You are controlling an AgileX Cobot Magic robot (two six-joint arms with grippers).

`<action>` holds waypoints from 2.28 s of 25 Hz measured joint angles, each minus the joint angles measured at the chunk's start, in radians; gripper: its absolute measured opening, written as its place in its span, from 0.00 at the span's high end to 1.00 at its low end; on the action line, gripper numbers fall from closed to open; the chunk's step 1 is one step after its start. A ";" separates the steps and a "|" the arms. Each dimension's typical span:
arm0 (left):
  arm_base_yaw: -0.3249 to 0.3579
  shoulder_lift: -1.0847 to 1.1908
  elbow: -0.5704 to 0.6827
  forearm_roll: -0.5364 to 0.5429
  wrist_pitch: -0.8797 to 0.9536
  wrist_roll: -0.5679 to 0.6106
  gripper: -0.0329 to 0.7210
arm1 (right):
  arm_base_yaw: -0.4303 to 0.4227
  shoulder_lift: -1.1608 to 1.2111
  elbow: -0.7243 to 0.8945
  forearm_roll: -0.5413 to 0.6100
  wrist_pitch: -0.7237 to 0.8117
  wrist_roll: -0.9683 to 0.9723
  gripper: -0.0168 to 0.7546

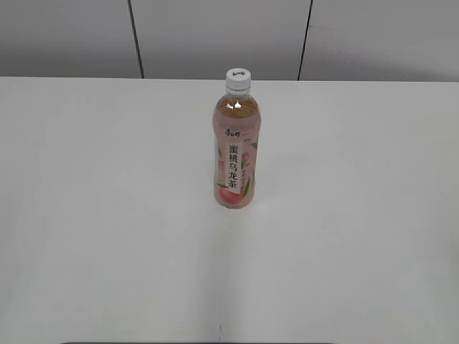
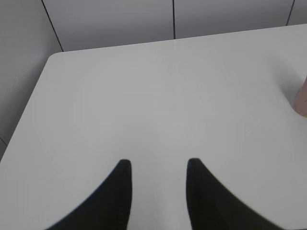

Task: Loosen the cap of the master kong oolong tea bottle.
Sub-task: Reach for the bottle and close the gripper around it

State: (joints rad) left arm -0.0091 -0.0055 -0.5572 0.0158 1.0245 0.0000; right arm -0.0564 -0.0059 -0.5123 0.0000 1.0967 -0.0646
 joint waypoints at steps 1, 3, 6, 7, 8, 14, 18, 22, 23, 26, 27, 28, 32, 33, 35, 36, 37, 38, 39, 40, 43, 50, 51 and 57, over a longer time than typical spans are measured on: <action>0.000 0.000 0.000 0.000 0.000 0.000 0.64 | 0.000 0.000 0.000 0.000 0.000 0.000 0.48; 0.000 0.000 0.000 0.000 0.000 0.000 0.64 | 0.000 0.000 0.000 0.000 0.000 0.000 0.48; 0.000 0.000 0.000 0.000 0.000 0.000 0.64 | 0.000 0.000 0.000 0.000 0.000 0.000 0.48; 0.000 0.000 0.000 0.000 0.000 0.000 0.64 | 0.000 0.000 0.000 0.000 0.000 0.000 0.48; 0.000 0.000 0.000 0.000 0.000 0.000 0.64 | 0.000 0.000 0.000 0.000 0.000 0.000 0.48; 0.000 0.000 0.000 0.000 0.000 0.000 0.64 | 0.000 0.000 0.000 0.000 0.000 0.000 0.48; 0.000 0.000 0.000 0.000 0.000 0.000 0.64 | 0.000 0.000 0.000 0.000 0.000 0.000 0.48; 0.000 0.000 0.000 0.000 0.000 0.000 0.64 | 0.000 0.000 0.000 0.000 0.000 0.000 0.48; 0.000 0.000 0.000 -0.002 0.000 0.000 0.64 | 0.000 0.000 0.000 0.000 0.000 0.000 0.48; 0.000 0.000 0.000 -0.004 0.000 0.000 0.64 | 0.000 0.000 0.000 0.000 0.000 0.000 0.48; 0.000 0.000 0.000 -0.004 0.000 0.000 0.64 | 0.000 0.000 0.000 0.000 0.000 0.000 0.48; 0.000 0.000 0.000 -0.004 0.000 0.000 0.64 | 0.000 0.000 0.000 0.000 0.000 0.000 0.48; 0.000 0.000 -0.012 -0.016 -0.028 0.009 0.65 | 0.000 0.000 0.000 0.000 0.000 0.000 0.48; 0.000 0.000 -0.020 -0.016 -0.058 0.025 0.64 | 0.000 0.000 0.000 0.000 0.000 0.000 0.48; 0.000 0.001 -0.024 -0.066 -0.159 0.055 0.64 | 0.000 0.000 0.000 0.000 0.000 0.000 0.48; 0.000 0.011 -0.024 -0.096 -0.205 0.070 0.64 | 0.000 0.000 0.000 0.000 0.000 0.000 0.48; 0.000 0.024 -0.020 -0.121 -0.244 0.084 0.64 | 0.000 0.000 0.000 0.000 0.000 0.000 0.48; 0.000 0.047 -0.015 -0.148 -0.288 0.101 0.64 | 0.000 0.000 0.000 0.000 0.000 0.000 0.48; 0.000 0.076 -0.007 -0.177 -0.334 0.126 0.64 | 0.000 0.000 0.000 0.000 0.000 0.000 0.48; 0.000 0.109 0.002 -0.204 -0.371 0.164 0.64 | 0.000 0.000 0.000 0.000 0.000 0.000 0.48; 0.000 0.217 0.032 -0.312 -0.489 0.297 0.63 | 0.000 0.000 0.000 0.000 0.000 0.000 0.48; 0.000 0.503 0.183 -0.506 -0.844 0.530 0.58 | 0.000 0.000 0.000 0.000 0.000 0.000 0.48; 0.000 0.550 0.203 -0.506 -0.891 0.537 0.58 | 0.000 0.000 0.000 0.000 0.000 0.000 0.48; -0.113 0.830 0.239 -0.439 -1.093 0.552 0.58 | 0.000 0.000 0.000 0.000 0.000 0.000 0.48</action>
State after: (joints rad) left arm -0.1222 0.8241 -0.3184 -0.4229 -0.0685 0.5518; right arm -0.0564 -0.0059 -0.5123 0.0000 1.0967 -0.0646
